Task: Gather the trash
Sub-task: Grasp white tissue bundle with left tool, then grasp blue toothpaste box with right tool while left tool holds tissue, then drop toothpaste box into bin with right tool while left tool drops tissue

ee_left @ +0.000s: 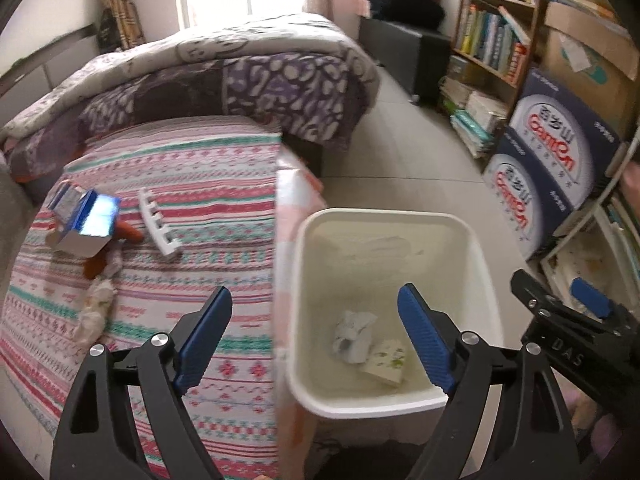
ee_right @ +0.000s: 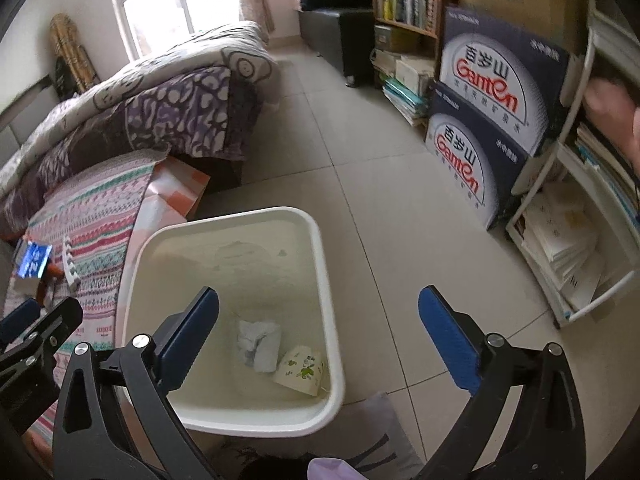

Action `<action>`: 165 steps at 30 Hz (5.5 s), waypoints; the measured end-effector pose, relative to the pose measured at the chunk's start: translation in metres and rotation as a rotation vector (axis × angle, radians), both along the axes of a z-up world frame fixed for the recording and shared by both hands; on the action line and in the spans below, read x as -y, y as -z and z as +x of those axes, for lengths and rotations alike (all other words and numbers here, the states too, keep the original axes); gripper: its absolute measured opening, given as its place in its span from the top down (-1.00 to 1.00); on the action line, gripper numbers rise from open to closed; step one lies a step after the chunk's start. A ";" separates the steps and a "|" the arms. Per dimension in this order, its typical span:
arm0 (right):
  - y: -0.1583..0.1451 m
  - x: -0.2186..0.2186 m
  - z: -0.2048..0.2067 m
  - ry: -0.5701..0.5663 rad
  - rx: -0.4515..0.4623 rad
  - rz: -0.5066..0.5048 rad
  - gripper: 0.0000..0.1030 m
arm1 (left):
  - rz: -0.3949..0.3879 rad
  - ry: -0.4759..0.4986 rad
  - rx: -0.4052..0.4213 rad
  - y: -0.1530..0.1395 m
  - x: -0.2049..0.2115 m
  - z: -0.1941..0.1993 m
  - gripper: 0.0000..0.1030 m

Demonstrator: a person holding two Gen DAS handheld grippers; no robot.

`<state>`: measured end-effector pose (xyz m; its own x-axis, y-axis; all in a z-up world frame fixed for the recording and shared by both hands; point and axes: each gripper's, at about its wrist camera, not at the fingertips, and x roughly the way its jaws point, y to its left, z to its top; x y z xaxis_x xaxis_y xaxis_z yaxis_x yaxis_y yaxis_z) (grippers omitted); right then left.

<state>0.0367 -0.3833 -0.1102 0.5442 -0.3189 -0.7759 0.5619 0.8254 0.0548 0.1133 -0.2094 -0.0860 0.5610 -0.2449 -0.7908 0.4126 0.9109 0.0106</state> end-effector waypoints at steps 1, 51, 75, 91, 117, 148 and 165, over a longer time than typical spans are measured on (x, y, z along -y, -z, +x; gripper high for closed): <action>0.000 -0.004 0.002 -0.007 -0.004 -0.007 -0.86 | 0.011 -0.016 0.001 0.002 -0.005 0.002 -0.62; -0.009 -0.285 0.235 -0.556 -0.116 0.019 -0.86 | -0.096 -0.329 -0.133 0.082 -0.306 0.057 0.27; 0.006 -0.370 0.293 -0.695 -0.289 -0.087 0.34 | -0.238 -0.513 -0.092 0.055 -0.402 0.035 0.26; -0.025 -0.312 0.199 -0.615 -0.064 0.002 0.41 | -0.234 -0.505 -0.031 0.029 -0.371 0.009 0.27; -0.012 -0.205 0.071 -0.405 0.001 0.010 0.40 | -0.180 -0.336 -0.002 0.010 -0.269 -0.034 0.26; 0.016 0.001 0.002 0.018 -0.001 0.117 -0.38 | -0.078 0.037 -0.029 0.001 -0.058 -0.024 0.26; 0.016 0.044 -0.030 0.133 0.005 0.097 -0.62 | -0.106 0.145 -0.061 -0.005 0.028 -0.021 0.18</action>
